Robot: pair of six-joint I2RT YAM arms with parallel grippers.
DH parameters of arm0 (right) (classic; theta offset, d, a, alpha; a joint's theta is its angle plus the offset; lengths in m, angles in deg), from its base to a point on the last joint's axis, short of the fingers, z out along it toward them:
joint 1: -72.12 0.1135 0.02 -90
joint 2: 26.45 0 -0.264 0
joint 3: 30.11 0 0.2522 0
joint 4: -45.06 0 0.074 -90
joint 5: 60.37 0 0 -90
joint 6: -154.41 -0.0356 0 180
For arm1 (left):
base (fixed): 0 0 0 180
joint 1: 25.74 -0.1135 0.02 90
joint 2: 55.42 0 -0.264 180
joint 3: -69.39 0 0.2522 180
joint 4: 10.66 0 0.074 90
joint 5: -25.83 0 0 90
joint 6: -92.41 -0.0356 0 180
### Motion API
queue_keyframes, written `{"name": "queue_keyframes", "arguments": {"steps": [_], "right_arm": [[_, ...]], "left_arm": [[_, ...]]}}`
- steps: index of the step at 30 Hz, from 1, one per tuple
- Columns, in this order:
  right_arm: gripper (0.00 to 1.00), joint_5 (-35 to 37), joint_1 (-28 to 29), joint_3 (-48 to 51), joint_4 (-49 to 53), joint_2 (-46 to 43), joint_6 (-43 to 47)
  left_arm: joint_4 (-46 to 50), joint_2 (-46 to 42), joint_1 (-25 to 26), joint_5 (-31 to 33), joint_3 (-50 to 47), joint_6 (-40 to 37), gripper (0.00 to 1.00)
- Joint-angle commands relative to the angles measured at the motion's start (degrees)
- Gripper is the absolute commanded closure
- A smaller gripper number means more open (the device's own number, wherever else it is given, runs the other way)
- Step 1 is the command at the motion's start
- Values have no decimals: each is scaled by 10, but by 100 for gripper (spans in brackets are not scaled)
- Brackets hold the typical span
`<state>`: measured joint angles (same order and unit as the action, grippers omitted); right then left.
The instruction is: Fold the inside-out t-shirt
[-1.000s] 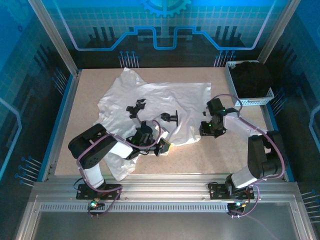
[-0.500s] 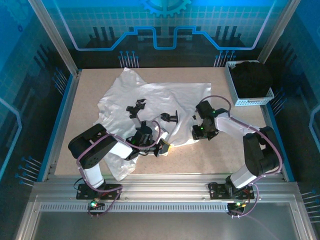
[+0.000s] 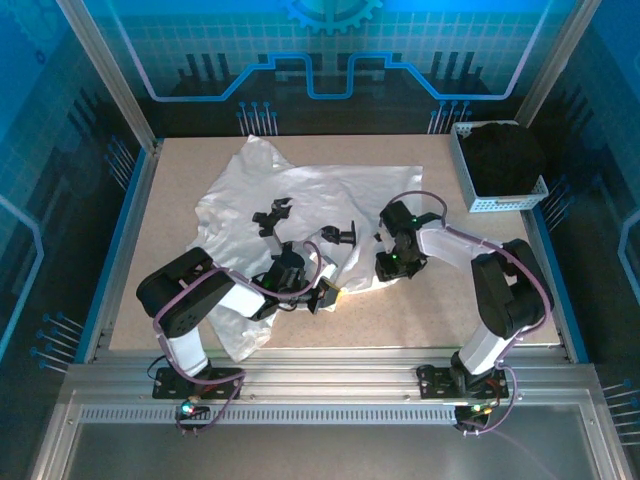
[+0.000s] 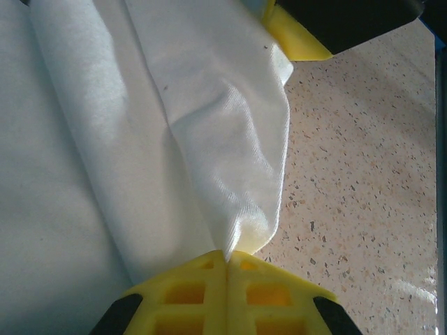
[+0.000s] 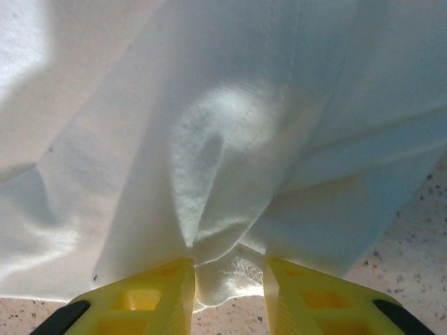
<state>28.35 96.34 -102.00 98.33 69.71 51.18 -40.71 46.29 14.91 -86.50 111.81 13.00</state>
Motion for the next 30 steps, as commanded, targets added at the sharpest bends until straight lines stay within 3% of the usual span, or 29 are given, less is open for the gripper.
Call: {"name": "queue_keyframes", "arguments": {"steps": [1,8,18,24,30], "right_arm": [[66,-6,12,-20,22,8,13],[66,0,17,-23,42,30,20],[89,53,0,-30,57,11,16],[92,45,-55,-13,54,-19,7],[91,30,-67,1,43,-46,-10]], "left_arm": [[2,-3,-3,-3,-3,-6,100],[-1,-4,-4,-4,-4,-4,100],[2,-16,-3,-2,-10,-5,100],[2,-24,-3,-11,-13,-5,100],[1,-21,-3,-14,-12,-2,100]]}}
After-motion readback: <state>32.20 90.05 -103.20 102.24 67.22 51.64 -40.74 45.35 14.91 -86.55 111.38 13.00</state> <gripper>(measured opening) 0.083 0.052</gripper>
